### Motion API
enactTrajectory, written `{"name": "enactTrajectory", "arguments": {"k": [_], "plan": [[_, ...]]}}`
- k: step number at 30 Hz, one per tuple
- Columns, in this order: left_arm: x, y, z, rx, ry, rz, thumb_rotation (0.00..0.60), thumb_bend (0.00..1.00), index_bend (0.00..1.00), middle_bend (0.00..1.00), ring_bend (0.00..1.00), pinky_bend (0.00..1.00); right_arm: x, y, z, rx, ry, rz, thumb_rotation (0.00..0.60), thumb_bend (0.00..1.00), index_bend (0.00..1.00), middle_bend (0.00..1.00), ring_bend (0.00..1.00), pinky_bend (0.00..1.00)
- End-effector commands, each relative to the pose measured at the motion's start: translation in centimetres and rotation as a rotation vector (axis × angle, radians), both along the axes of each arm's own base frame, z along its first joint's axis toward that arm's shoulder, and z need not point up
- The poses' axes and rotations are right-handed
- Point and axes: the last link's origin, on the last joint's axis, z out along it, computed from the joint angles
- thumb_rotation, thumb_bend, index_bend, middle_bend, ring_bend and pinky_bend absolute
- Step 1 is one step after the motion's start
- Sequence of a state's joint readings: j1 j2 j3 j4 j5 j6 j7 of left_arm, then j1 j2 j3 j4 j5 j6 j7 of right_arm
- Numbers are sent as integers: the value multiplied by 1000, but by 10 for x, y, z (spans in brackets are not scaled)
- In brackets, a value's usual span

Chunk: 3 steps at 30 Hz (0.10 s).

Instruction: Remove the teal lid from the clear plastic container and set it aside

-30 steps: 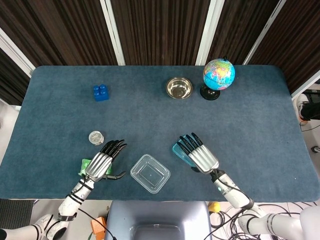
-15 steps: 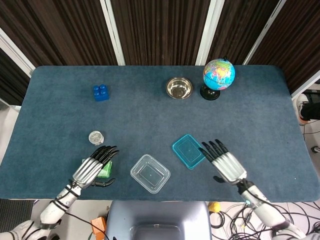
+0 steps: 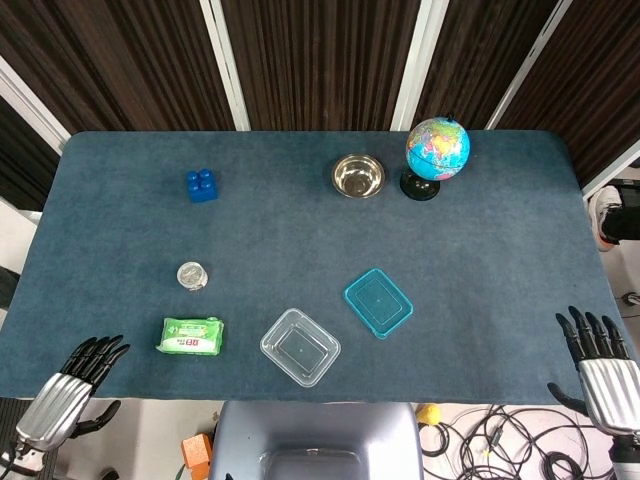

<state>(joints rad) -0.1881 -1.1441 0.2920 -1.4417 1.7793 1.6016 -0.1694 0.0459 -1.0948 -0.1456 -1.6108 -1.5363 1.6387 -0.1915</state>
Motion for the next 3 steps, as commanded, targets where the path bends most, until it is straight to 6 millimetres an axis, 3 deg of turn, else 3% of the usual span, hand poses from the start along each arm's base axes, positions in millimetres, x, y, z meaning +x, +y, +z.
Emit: {"name": "enactTrajectory", "arguments": {"k": [1, 3], "plan": [[-1, -7, -1, -24, -2, -25, 572, 344, 0, 0, 0, 41, -2, -1, -5, 28, -4, -7, 600, 8, 0, 0, 0, 0], [-1, -7, -2, -28, -7, -23, 573, 334, 0, 0, 0, 39, -2, -3, -4, 30, -8, -7, 600, 8, 0, 0, 0, 0]]}}
